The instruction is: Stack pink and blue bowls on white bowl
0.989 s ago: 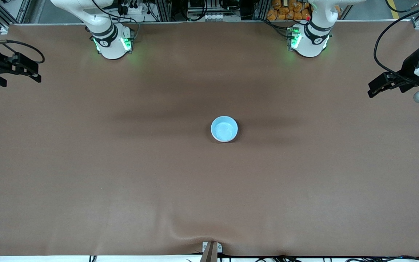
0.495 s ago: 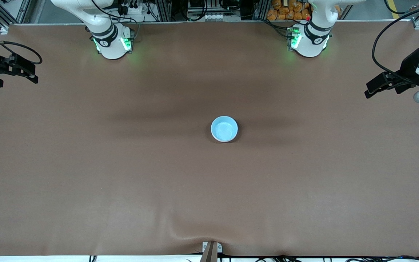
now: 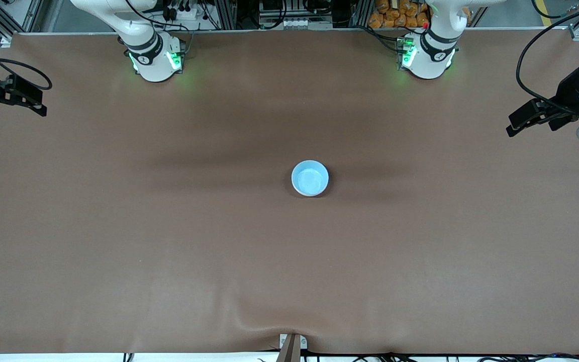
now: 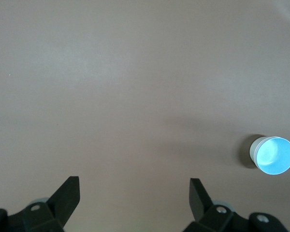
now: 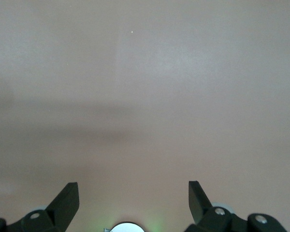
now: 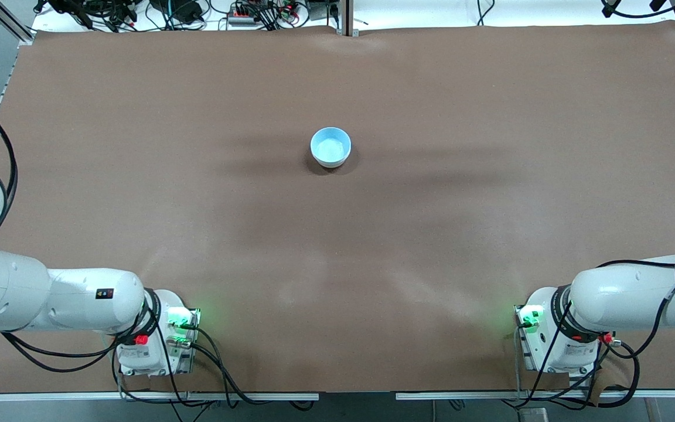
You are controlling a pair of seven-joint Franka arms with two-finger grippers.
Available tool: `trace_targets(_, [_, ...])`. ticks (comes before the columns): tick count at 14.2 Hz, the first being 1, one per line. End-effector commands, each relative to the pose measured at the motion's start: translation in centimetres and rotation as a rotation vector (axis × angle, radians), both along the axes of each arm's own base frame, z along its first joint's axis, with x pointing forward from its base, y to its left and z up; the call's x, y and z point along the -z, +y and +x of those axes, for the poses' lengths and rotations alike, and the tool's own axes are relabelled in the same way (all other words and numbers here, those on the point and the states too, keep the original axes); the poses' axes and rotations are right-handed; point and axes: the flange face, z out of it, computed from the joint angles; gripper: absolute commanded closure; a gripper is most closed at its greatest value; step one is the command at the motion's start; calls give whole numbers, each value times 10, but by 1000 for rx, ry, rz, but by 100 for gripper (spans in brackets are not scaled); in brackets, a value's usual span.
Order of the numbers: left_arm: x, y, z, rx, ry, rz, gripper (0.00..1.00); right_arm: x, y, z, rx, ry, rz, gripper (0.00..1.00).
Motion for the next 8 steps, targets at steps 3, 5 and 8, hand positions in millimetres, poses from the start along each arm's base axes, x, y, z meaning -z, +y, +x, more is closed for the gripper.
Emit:
trace_targets(3, [-3,1,6,12,-4,-16,0,-4,3,-6,-20,-12,-2,0])
trace_targets(5, [-7,-1,4,11,-2,-10,0,-4,3,-6,-18,-12,-1,0])
trace_targets(8, [-12,-3,2,22,-3,-10,0,-3,1,-6,-15,-7,-1,0])
